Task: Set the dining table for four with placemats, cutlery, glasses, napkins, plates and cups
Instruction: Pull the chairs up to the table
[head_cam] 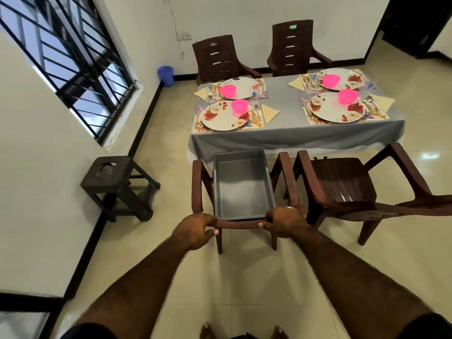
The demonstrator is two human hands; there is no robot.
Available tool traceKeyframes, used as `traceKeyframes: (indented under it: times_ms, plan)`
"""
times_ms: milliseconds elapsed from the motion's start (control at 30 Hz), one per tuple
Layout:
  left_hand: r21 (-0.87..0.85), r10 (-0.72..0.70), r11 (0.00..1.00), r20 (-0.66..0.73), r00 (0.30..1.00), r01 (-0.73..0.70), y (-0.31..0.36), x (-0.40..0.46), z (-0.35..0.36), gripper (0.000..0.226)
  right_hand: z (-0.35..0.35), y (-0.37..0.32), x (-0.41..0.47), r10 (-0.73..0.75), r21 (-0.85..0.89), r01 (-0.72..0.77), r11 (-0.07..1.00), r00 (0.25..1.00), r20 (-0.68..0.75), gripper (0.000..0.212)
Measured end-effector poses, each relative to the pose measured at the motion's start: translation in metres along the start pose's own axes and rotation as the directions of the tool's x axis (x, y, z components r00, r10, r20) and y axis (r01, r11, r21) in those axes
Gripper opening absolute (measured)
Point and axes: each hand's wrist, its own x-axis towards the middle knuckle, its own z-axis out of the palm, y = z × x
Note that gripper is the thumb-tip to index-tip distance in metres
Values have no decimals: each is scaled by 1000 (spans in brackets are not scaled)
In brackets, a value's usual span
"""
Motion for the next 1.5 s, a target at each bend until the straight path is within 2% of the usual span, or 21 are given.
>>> traceKeyframes:
  times_ms: [100,267,500,600,700,867,967,1067,1233,1333,1500]
  plan:
    - [-158,-57,986,-21,998,53,-27,-6,-10,39,2,-33,7,-11,73,9,997,1000,16,40]
    - [-294,-223,932,-8,975,211,-101,-9,-15,56,18,-116,39,-44,101,41,994,998,33,41]
    - [-363,-219,906,38,975,217,-271,-14,-37,51,22,-251,109,-7,123,10,992,1000,-18,50]
    - [-340,-250,903,86,964,264,-332,-14,-59,50,18,-305,131,26,105,-30,994,999,39,48]
    - [-315,-245,911,105,964,266,-367,2,-89,48,14,-339,158,49,105,-60,993,994,100,46]
    - [-374,-218,898,85,972,234,-411,63,-124,47,7,-365,225,74,188,-91,978,993,97,49]
    - [-379,-201,895,130,971,236,-435,106,-134,47,-5,-381,275,61,270,-91,959,991,117,56]
    - [-369,-205,891,192,960,265,-469,153,-141,49,-6,-388,350,11,206,-49,977,984,180,60]
    - [-381,-289,850,241,926,364,-531,243,-175,54,-43,-401,464,-19,152,-24,988,962,271,62]
    - [-376,-305,854,199,931,360,-555,300,-207,46,-89,-414,529,-63,120,34,992,967,246,60]
    - [-461,-316,813,165,934,356,-602,402,-255,42,-155,-433,642,-108,103,91,990,980,168,56]
